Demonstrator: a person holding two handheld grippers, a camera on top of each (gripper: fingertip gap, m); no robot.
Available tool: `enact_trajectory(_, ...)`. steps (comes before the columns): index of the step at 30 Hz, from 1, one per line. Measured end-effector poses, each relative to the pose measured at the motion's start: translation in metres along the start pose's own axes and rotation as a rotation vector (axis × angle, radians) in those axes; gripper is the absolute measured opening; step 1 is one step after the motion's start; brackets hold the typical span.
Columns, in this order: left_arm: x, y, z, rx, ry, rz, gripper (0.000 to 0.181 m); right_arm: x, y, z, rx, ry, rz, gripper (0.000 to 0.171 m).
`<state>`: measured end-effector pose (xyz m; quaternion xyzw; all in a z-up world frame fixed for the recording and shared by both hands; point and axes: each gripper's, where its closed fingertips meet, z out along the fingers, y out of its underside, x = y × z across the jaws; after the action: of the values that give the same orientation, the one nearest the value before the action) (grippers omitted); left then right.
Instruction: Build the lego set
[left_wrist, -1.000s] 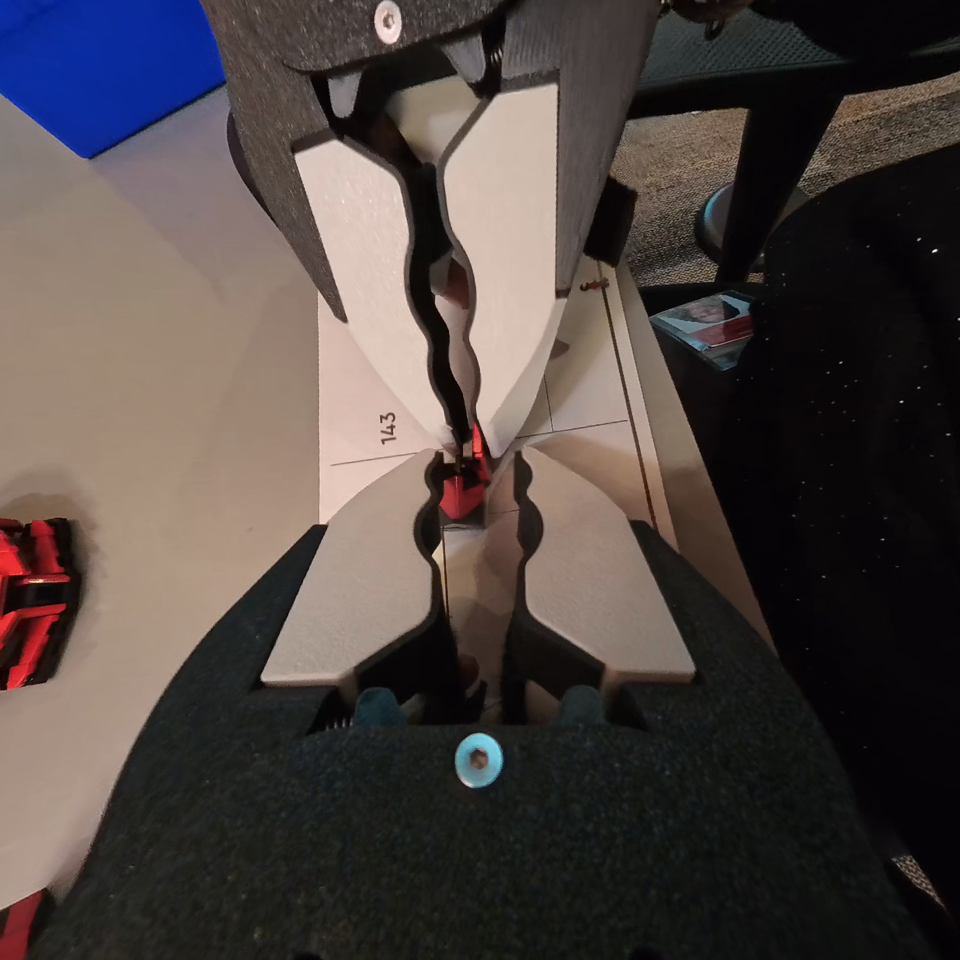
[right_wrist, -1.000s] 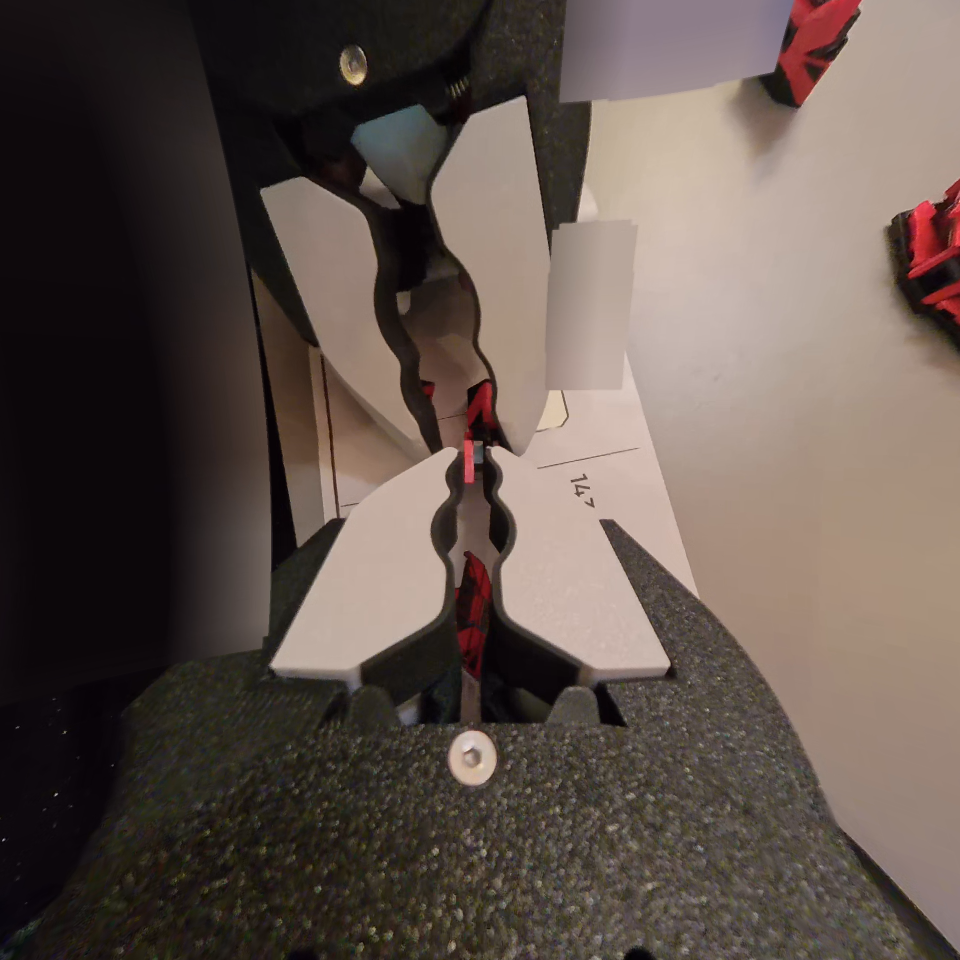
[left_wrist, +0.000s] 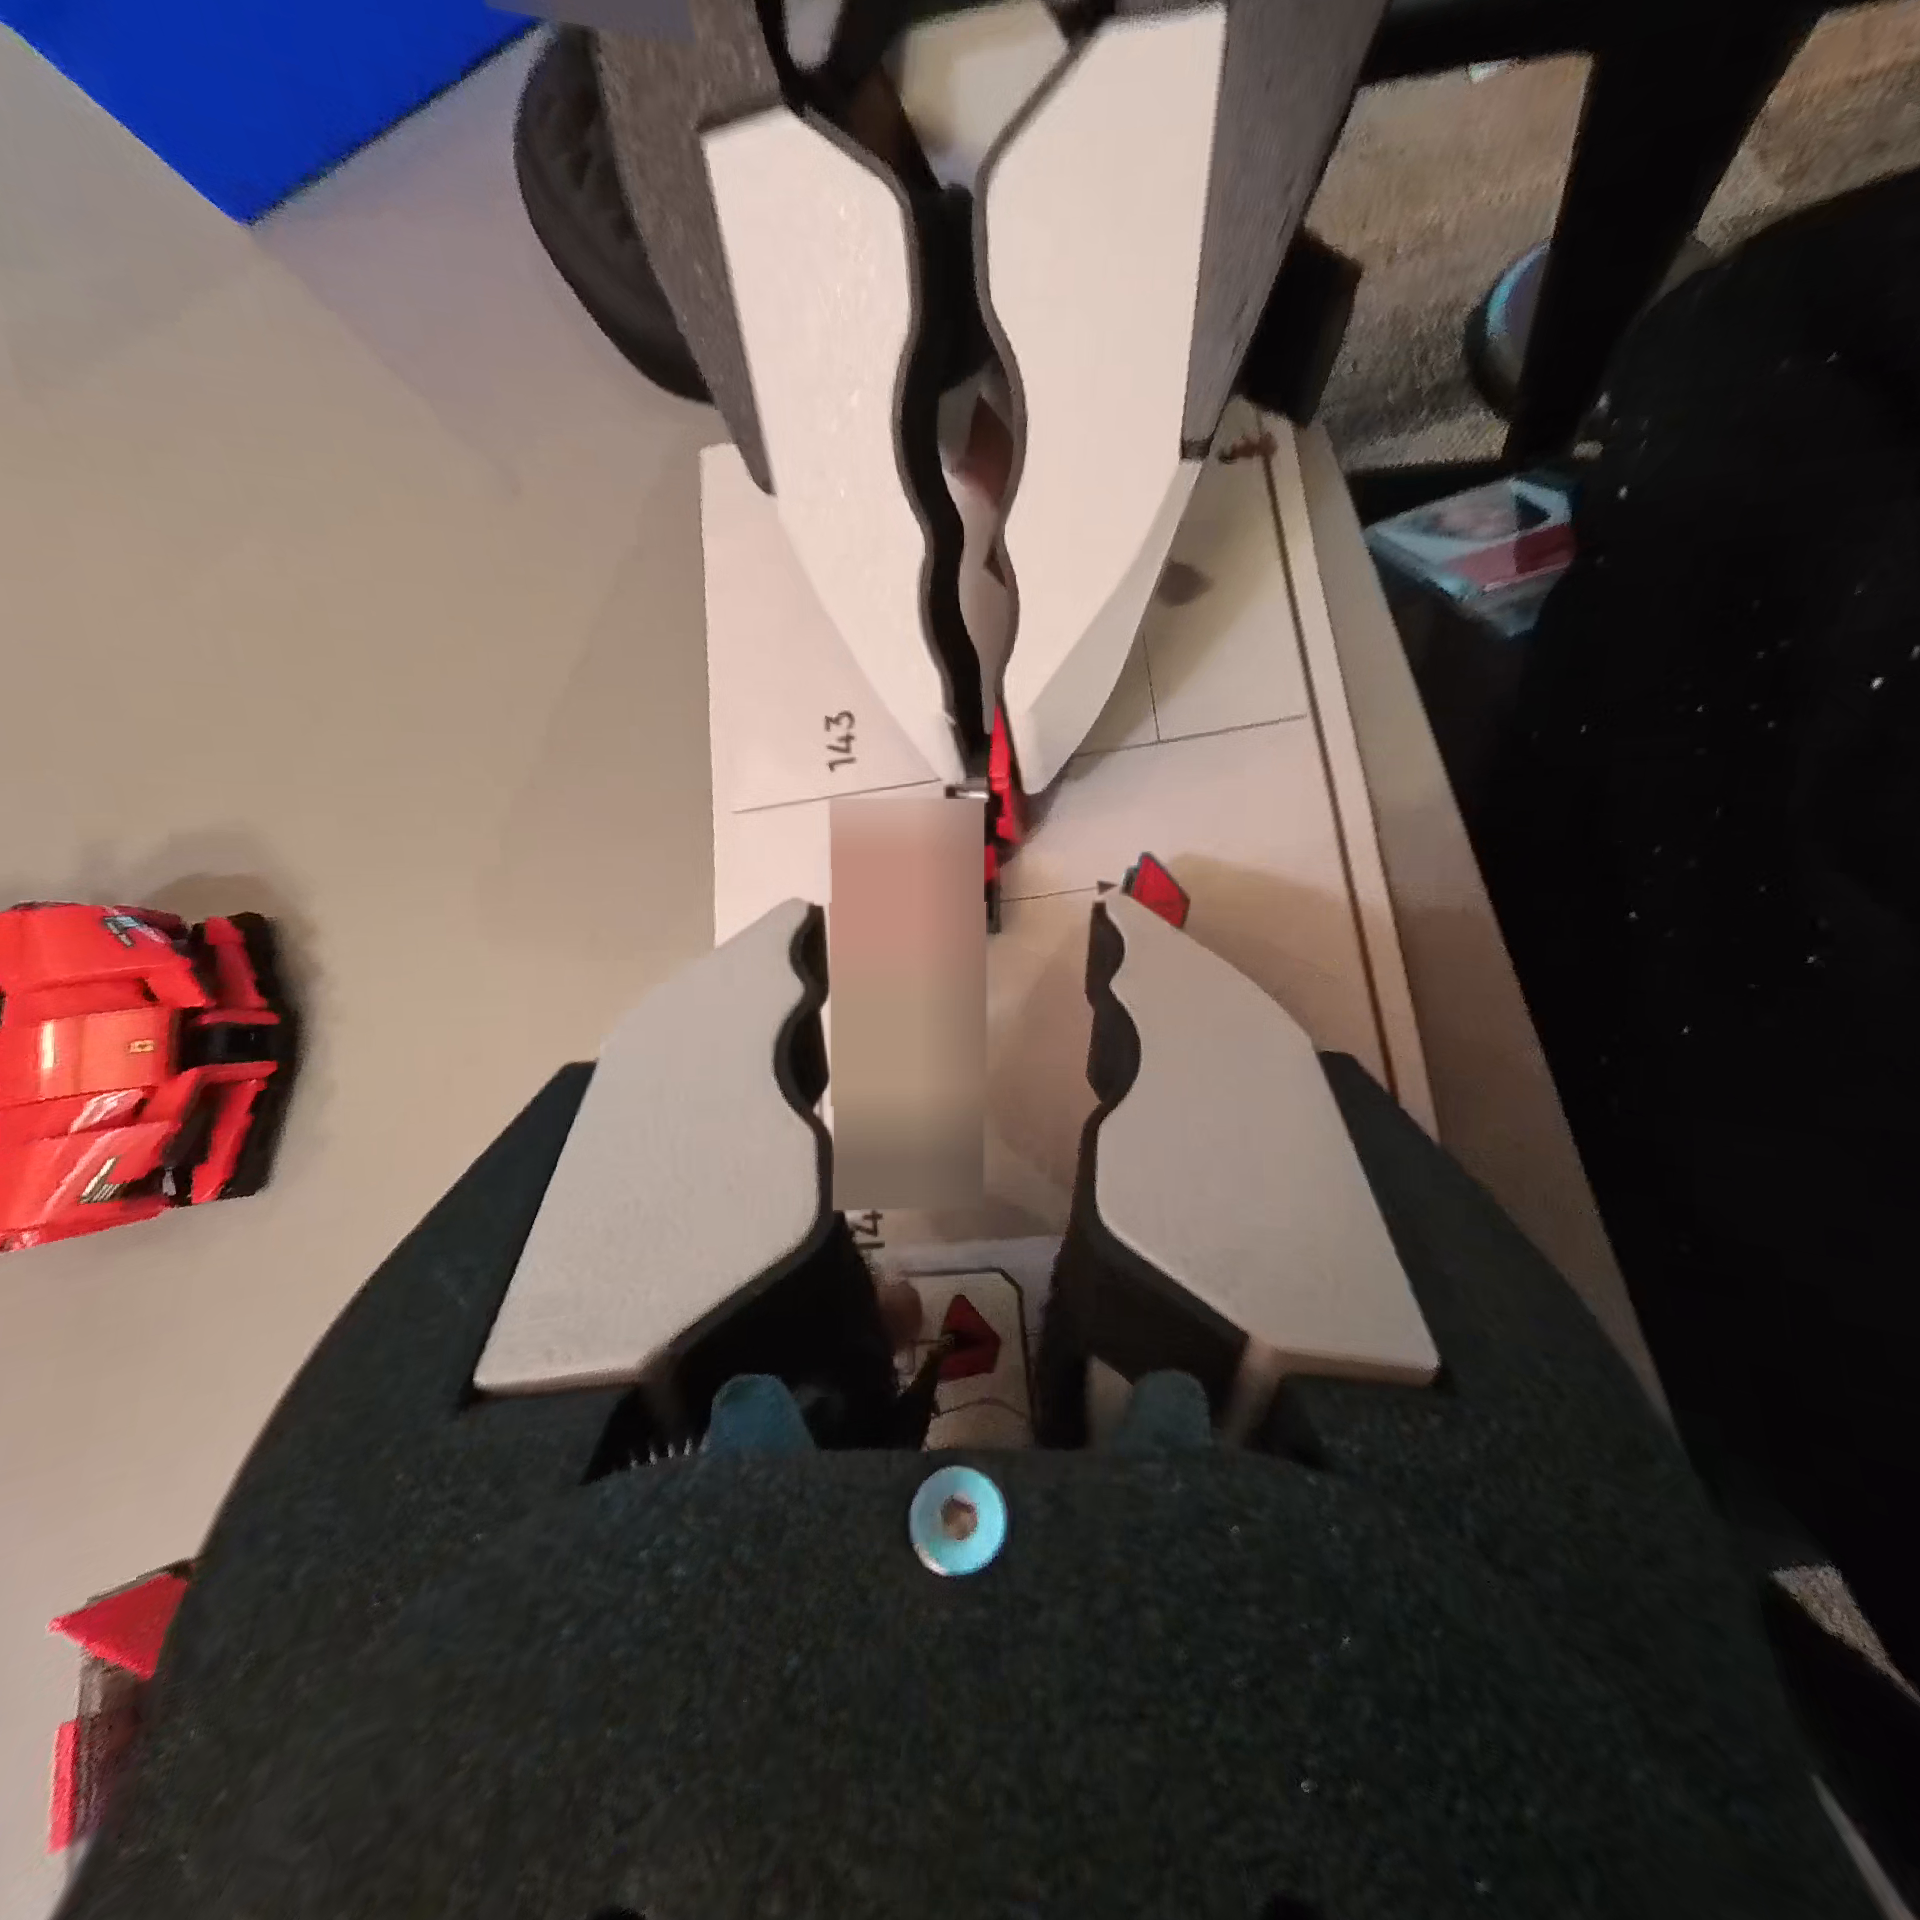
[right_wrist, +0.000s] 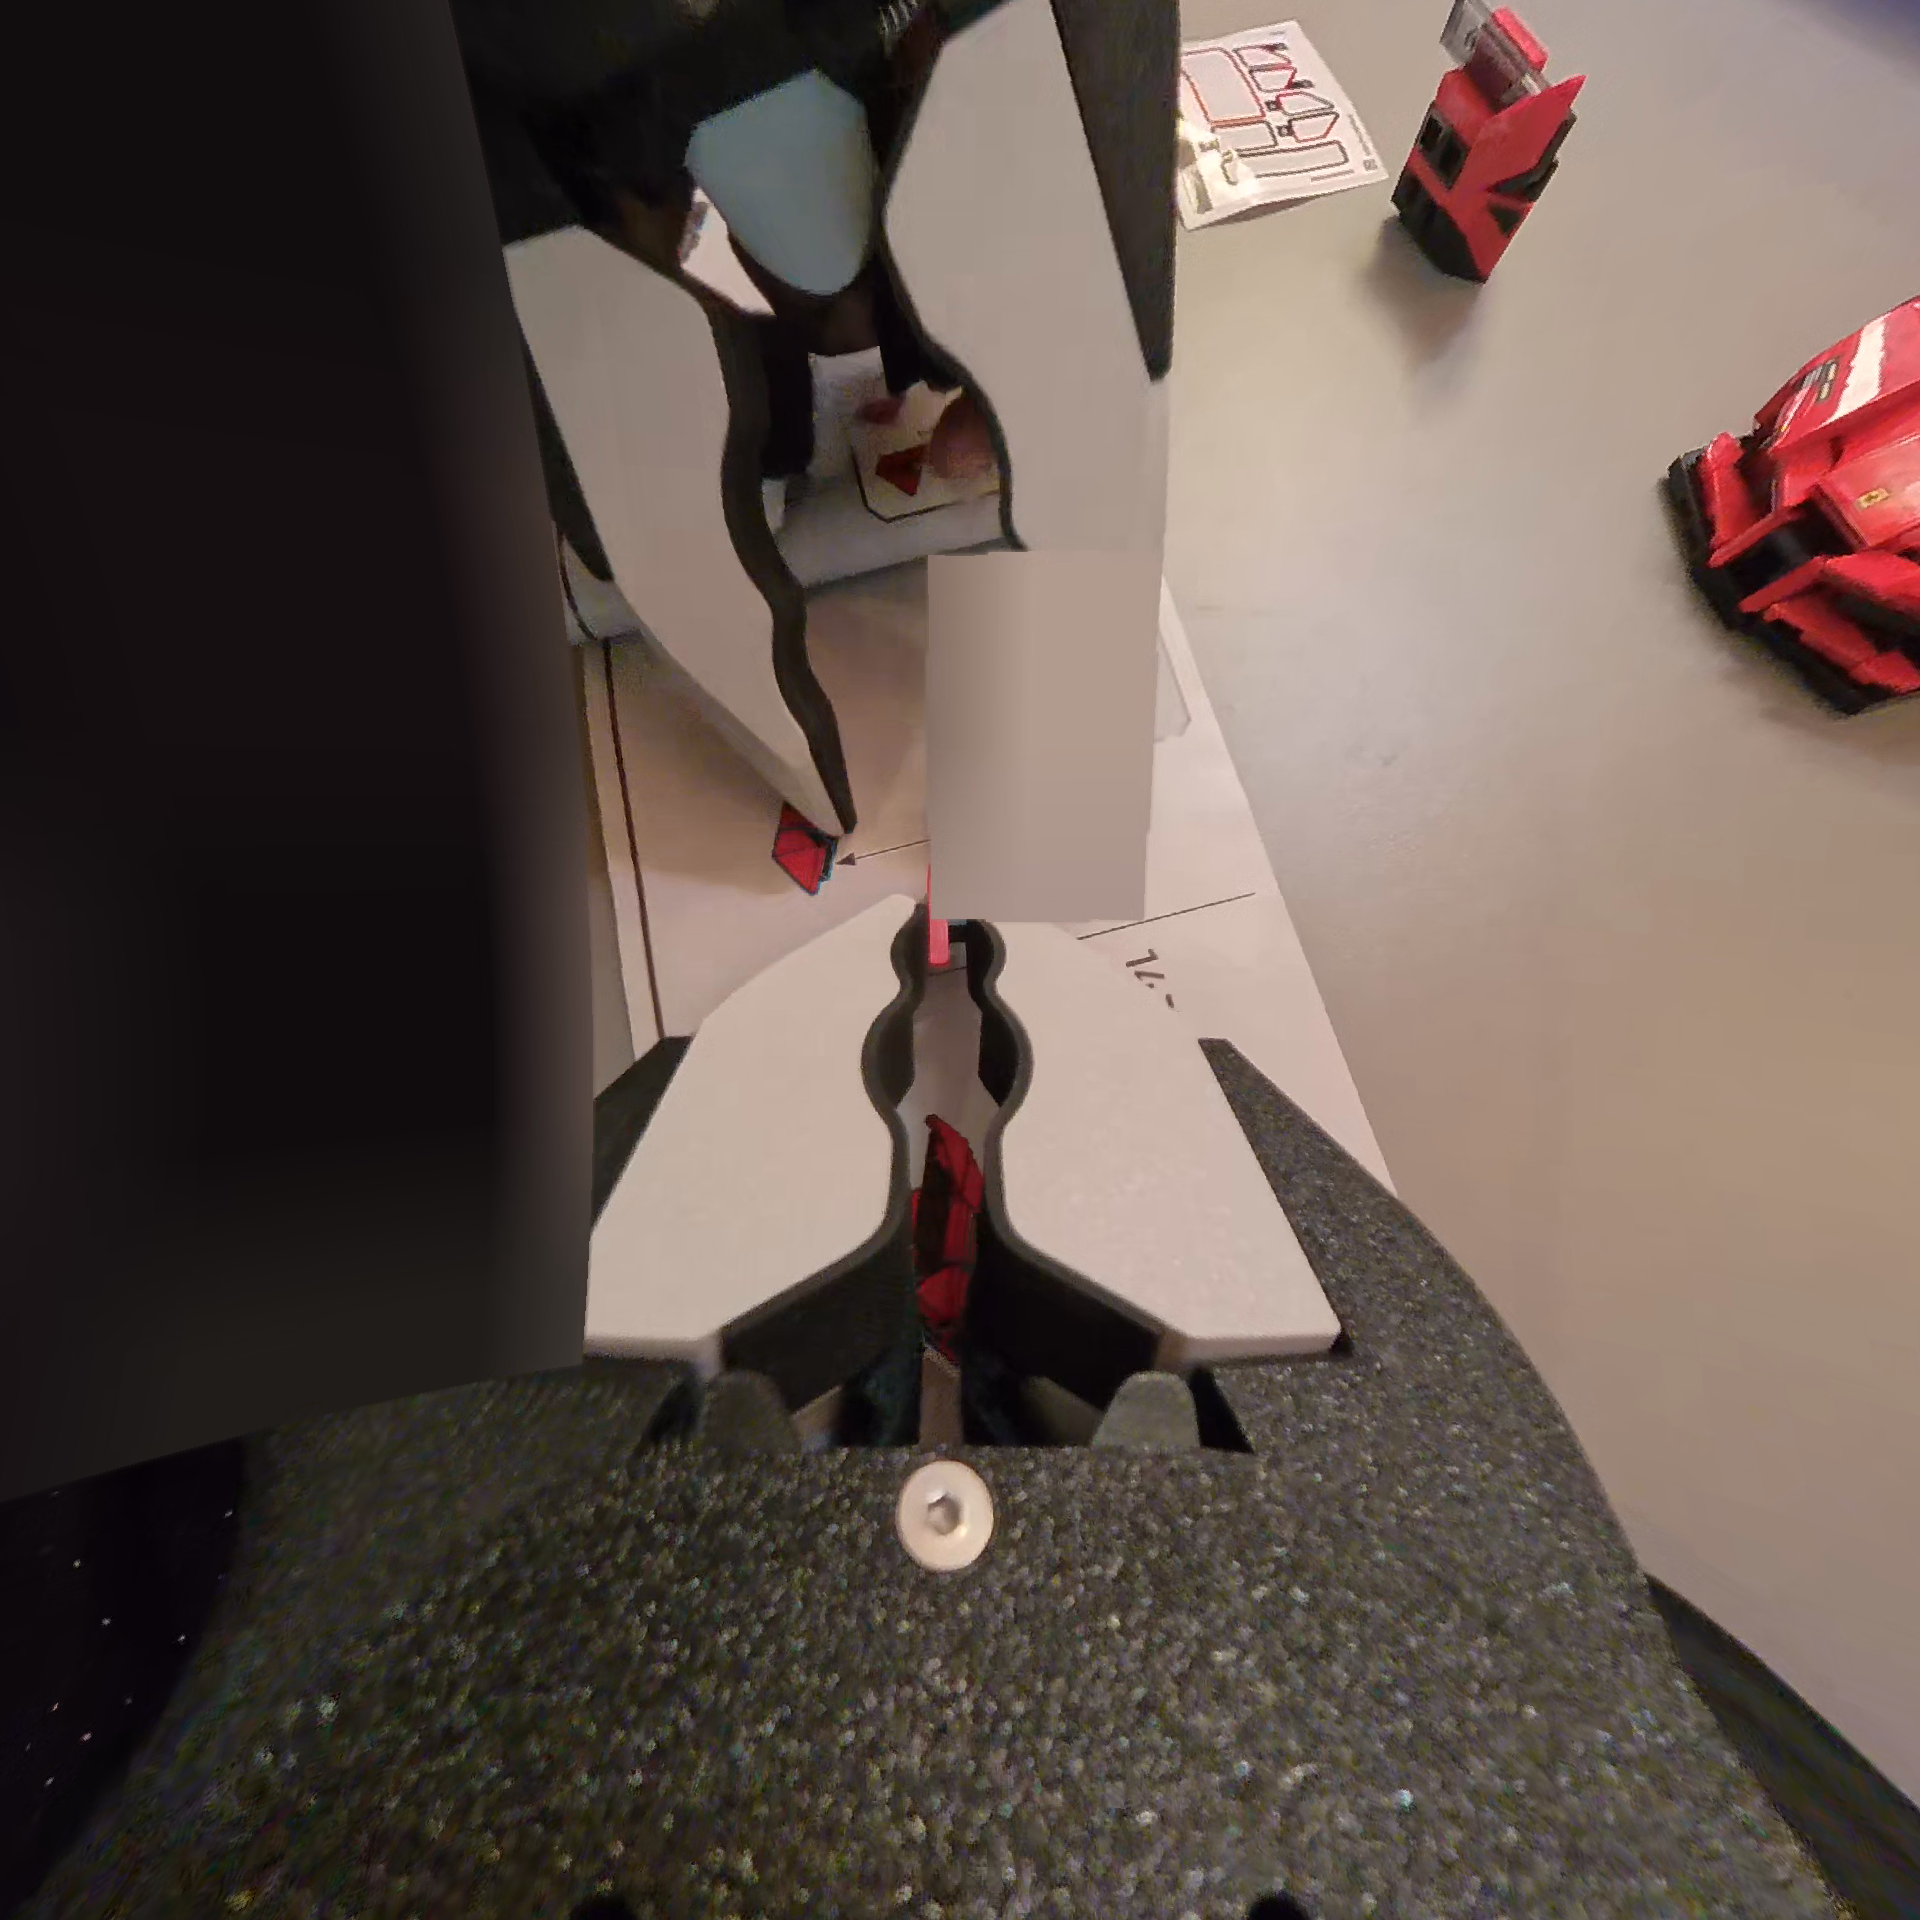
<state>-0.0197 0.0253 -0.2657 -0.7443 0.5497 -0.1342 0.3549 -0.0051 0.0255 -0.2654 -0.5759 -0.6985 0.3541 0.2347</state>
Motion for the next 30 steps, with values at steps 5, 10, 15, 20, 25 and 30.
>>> enact_trajectory(5,0.0026,0.0004,0.0070,-0.011,0.046,-0.003,0.026,0.0014,0.0011,0.0013,-0.022,-0.018,0.000,0.007)
enact_trajectory(10,0.0026,0.0007,0.0075,-0.002,0.048,-0.007,0.024,0.0025,0.0006,0.0010,-0.026,-0.012,-0.006,0.007)
enact_trajectory(15,0.0015,0.0001,0.0087,-0.012,0.063,-0.043,0.028,0.0040,0.0008,0.0012,-0.022,-0.003,0.000,0.007)
enact_trajectory(20,0.0015,0.0003,0.0090,-0.021,0.053,-0.056,0.027,0.0040,0.0011,0.0013,-0.023,-0.007,0.004,0.007)
enact_trajectory(25,-0.0014,0.0005,0.0079,-0.023,0.022,-0.033,0.032,0.0025,0.0013,0.0014,-0.024,-0.006,-0.012,0.007)
enact_trajectory(30,-0.0031,-0.0072,0.0059,0.001,0.004,-0.024,0.043,0.0029,0.0010,0.0014,-0.021,-0.006,-0.007,0.007)
